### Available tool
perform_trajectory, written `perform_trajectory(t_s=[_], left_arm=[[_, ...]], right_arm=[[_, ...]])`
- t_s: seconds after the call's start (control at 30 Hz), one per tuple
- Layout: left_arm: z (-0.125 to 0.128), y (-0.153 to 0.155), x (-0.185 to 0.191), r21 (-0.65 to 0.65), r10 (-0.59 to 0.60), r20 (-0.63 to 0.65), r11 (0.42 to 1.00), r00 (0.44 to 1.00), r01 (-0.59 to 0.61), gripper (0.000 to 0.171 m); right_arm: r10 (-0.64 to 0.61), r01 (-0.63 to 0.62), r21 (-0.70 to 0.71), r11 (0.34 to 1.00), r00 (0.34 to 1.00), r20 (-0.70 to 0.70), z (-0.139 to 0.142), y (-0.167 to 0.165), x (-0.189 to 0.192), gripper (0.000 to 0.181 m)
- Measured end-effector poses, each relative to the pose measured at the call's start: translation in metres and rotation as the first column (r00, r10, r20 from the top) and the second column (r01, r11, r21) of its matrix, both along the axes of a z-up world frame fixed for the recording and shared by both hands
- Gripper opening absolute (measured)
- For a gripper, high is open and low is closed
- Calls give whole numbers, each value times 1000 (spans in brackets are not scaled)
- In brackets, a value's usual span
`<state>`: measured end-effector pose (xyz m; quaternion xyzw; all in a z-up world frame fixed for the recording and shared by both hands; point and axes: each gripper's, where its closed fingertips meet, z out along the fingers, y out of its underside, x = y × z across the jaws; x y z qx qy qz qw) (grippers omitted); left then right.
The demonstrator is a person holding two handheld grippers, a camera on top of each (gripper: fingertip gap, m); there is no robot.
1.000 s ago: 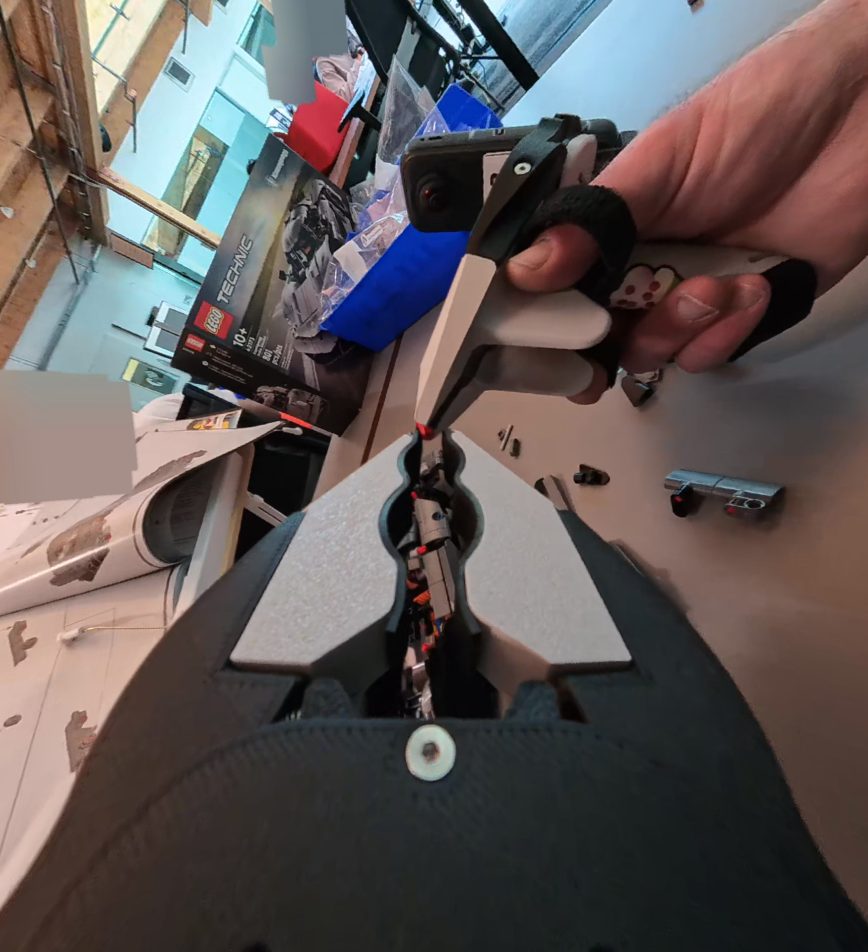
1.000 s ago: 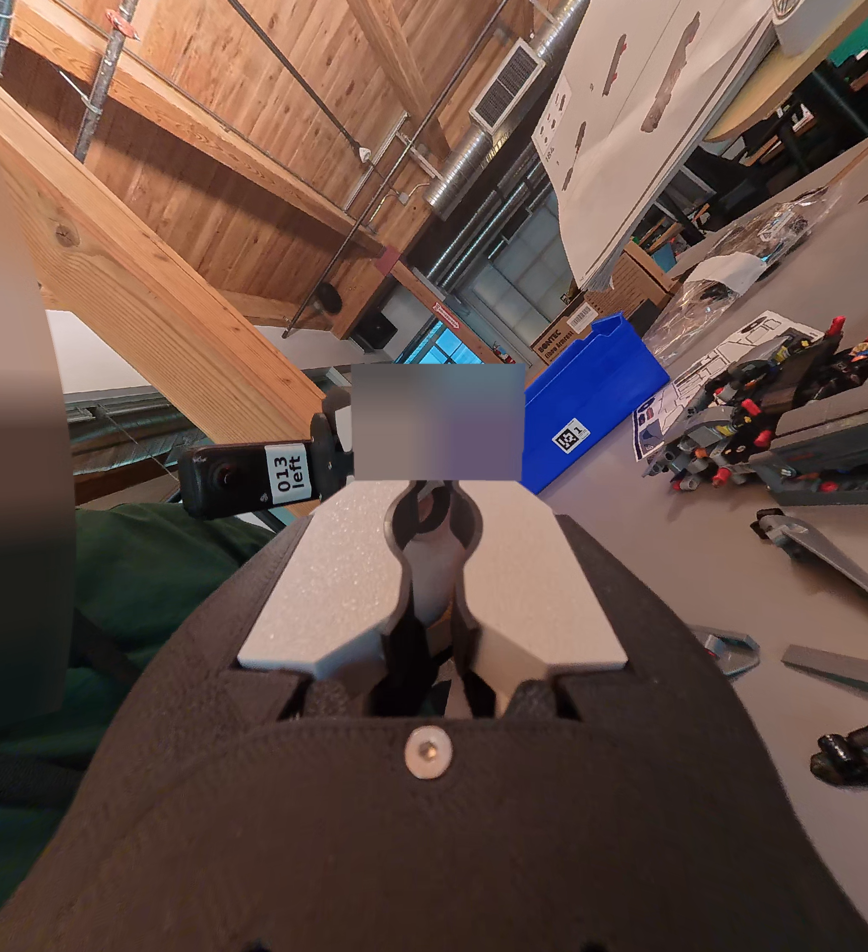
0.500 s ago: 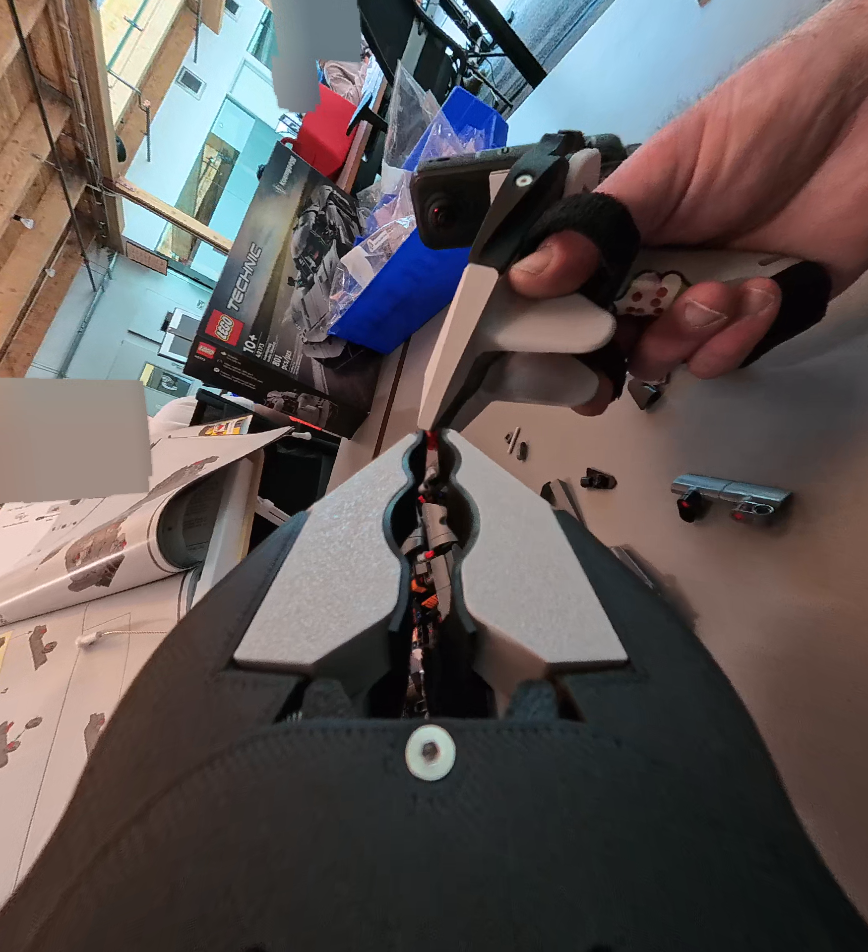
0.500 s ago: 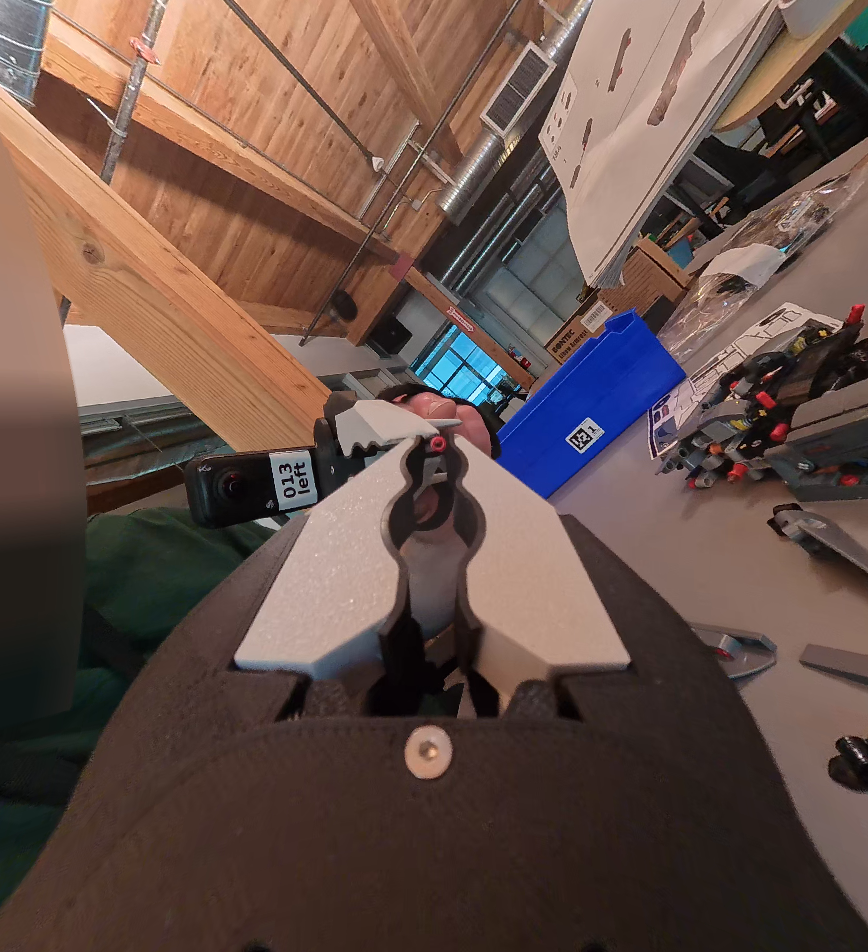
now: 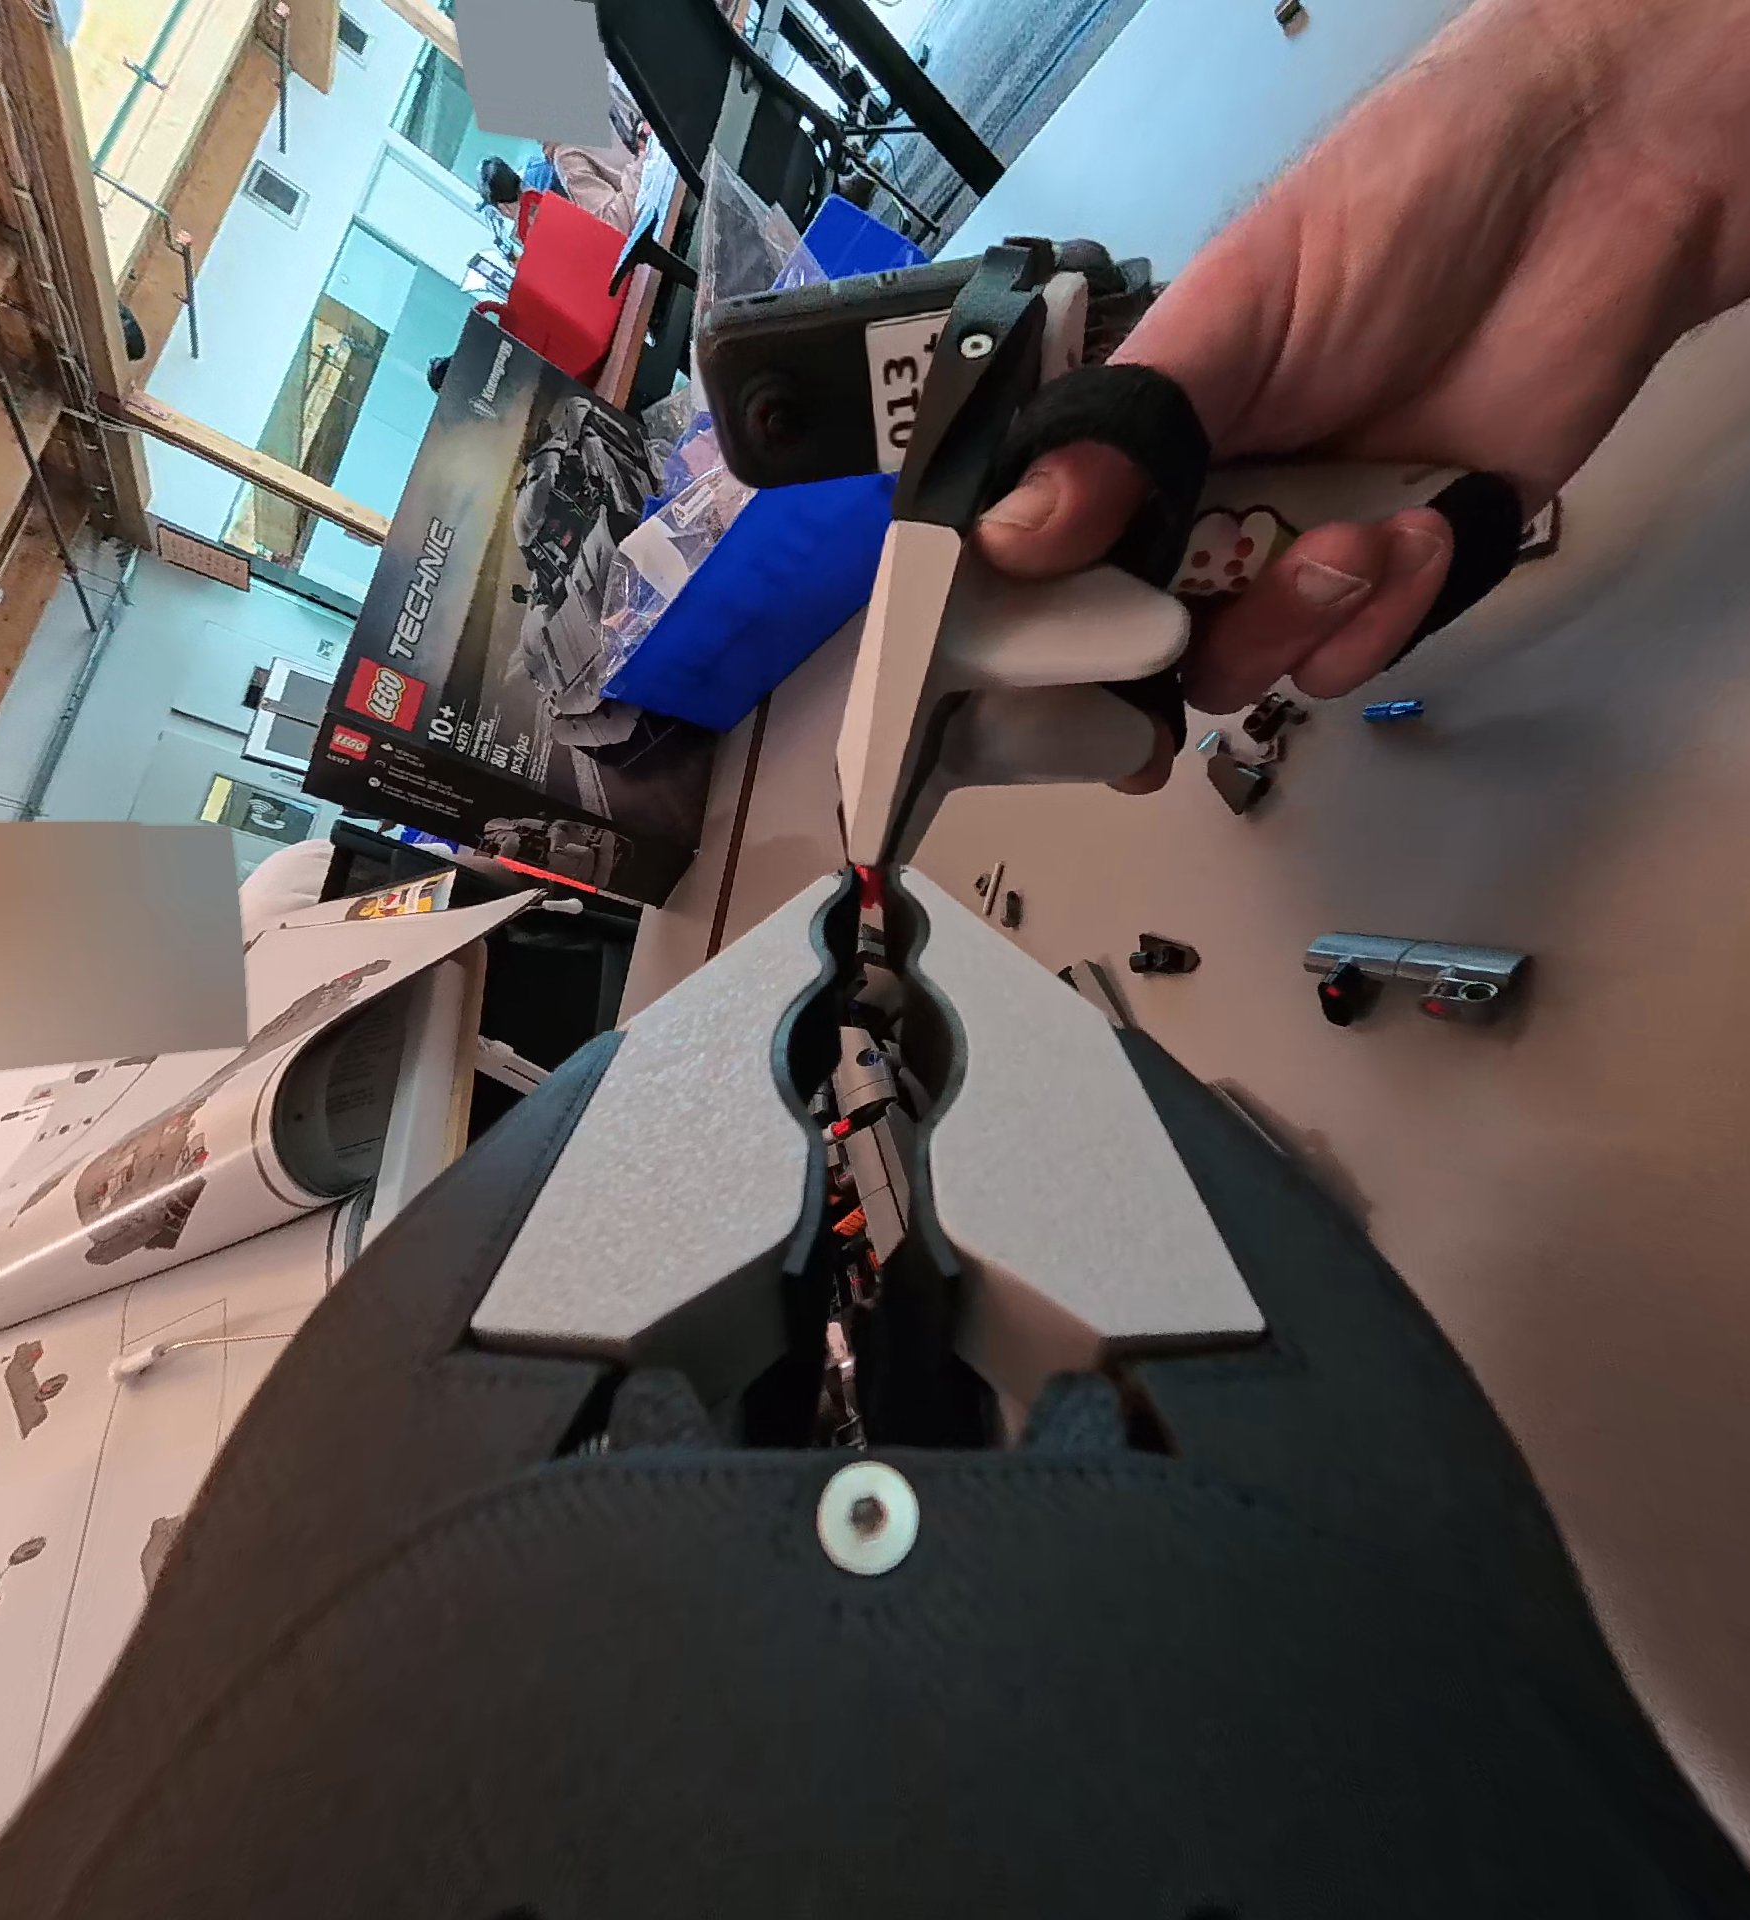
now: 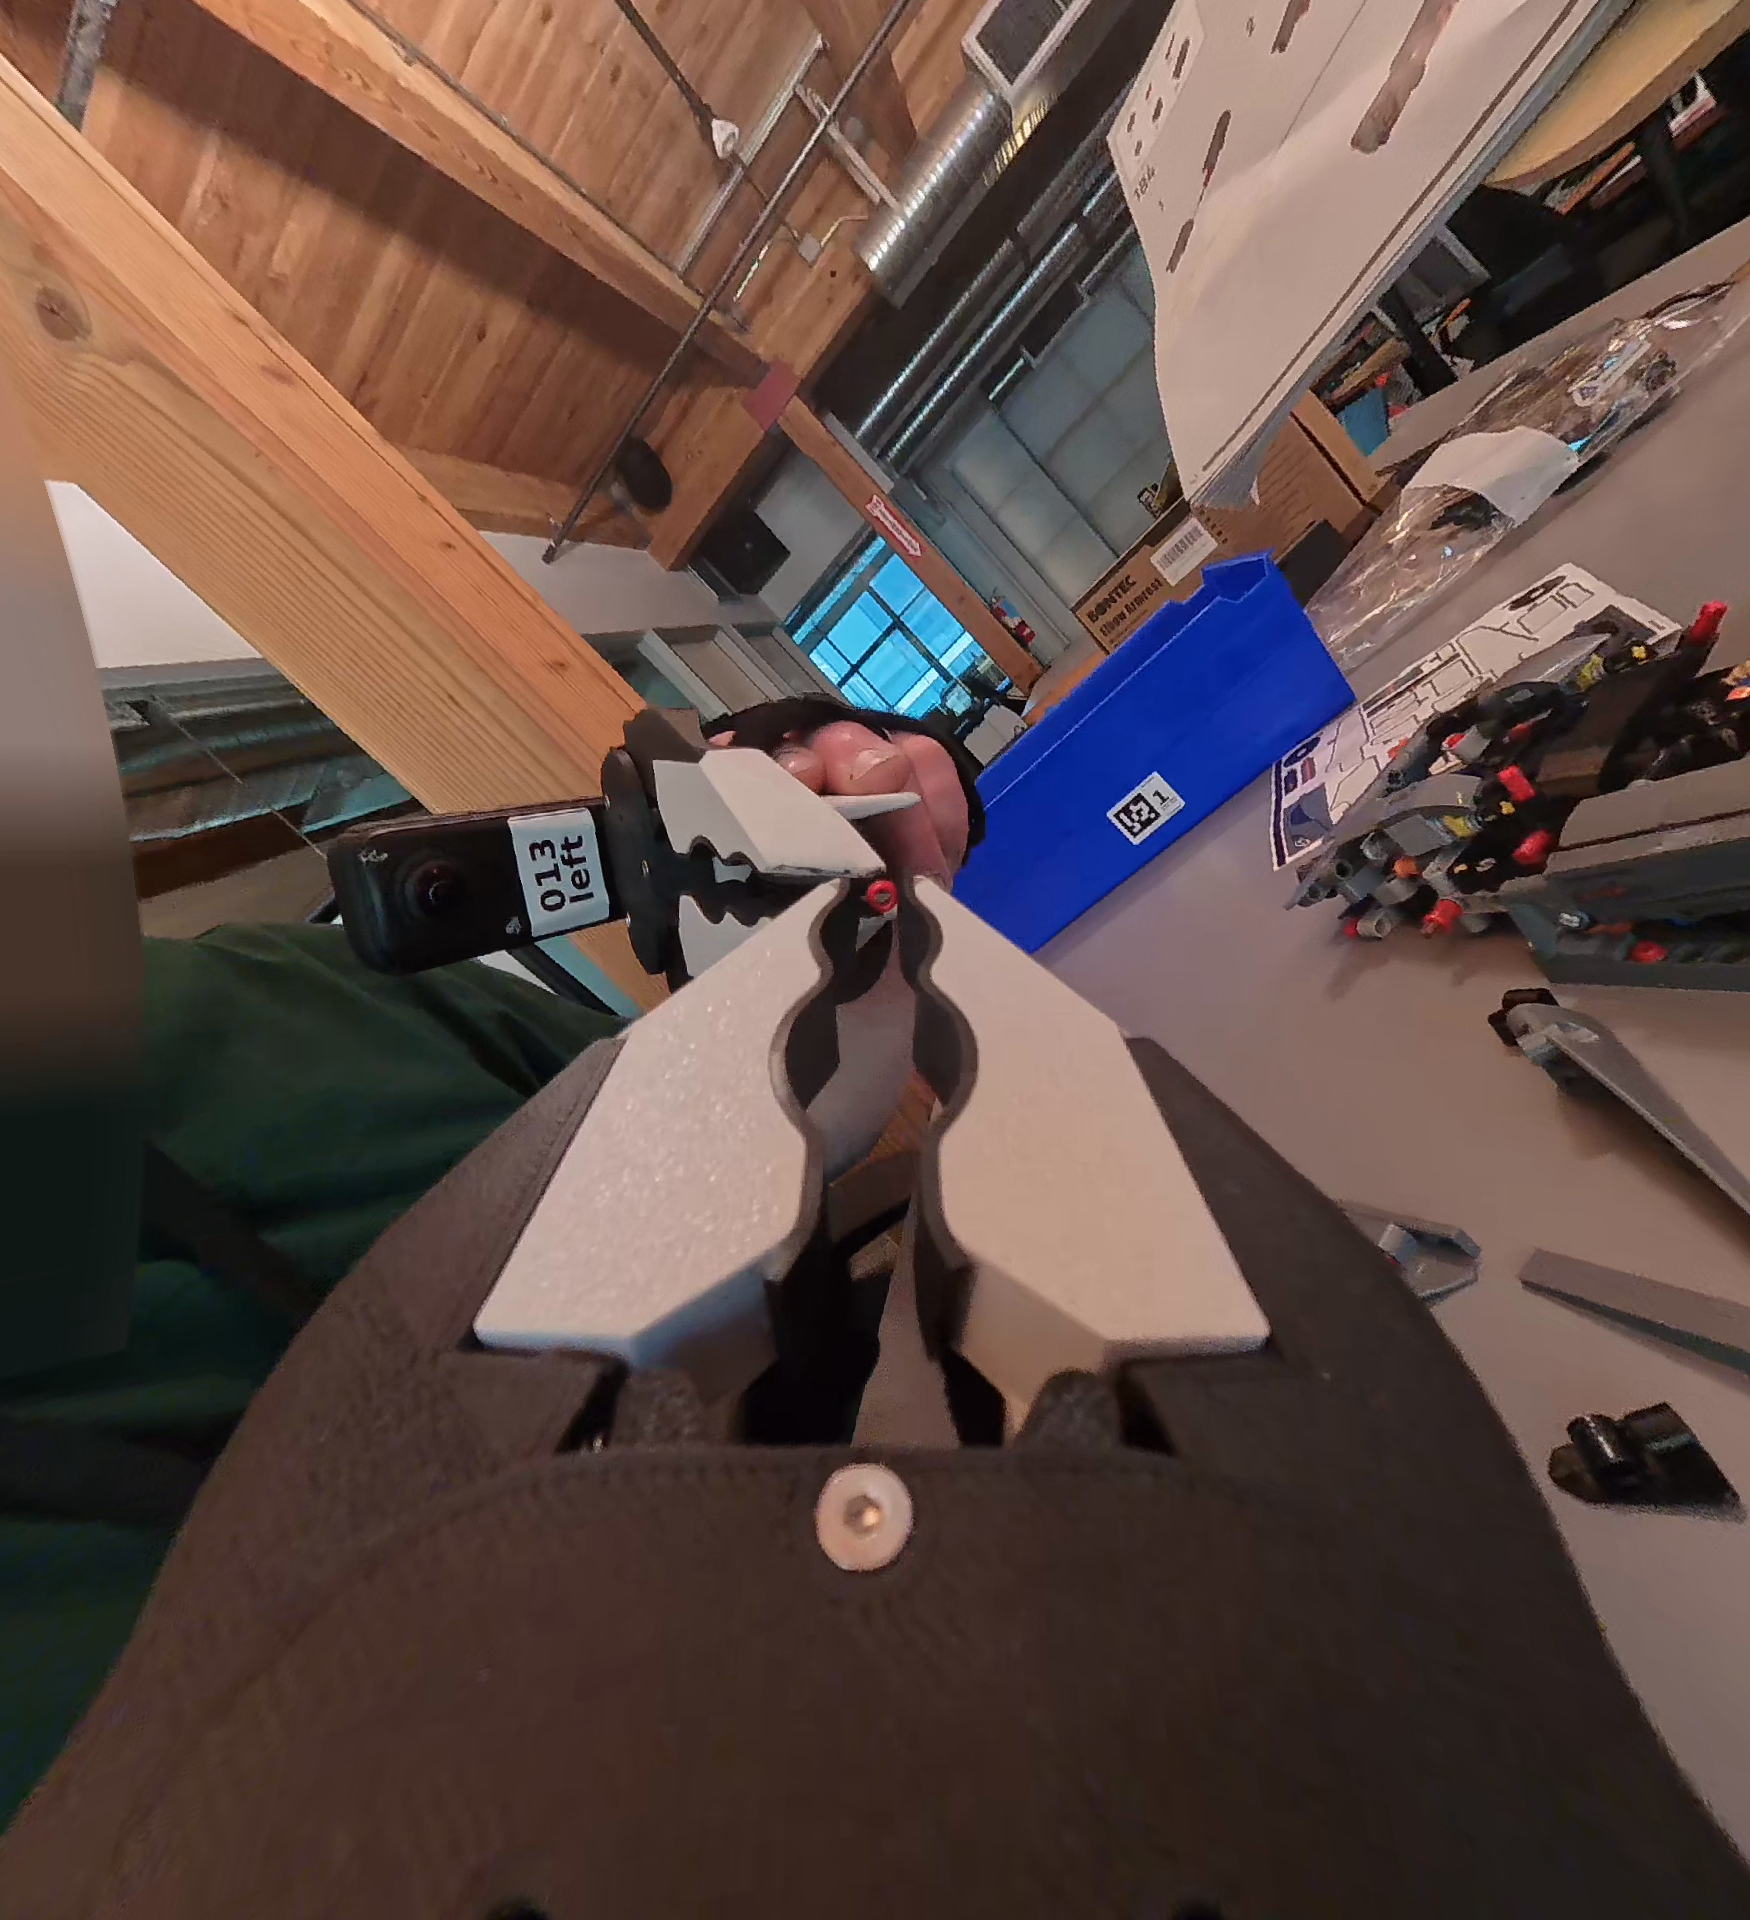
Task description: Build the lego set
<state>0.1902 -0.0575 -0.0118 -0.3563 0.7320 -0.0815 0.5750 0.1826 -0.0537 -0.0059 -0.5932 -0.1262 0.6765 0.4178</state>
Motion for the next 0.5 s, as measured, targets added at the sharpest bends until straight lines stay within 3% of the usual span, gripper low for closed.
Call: perform_trajectory(t_s=[0.5], left_arm=[[-4,-2,0,-13,-27,-29,1000,999,26,2]], right_arm=[[9,-9,16,1000,1000,28,-3,-1,4,3]])
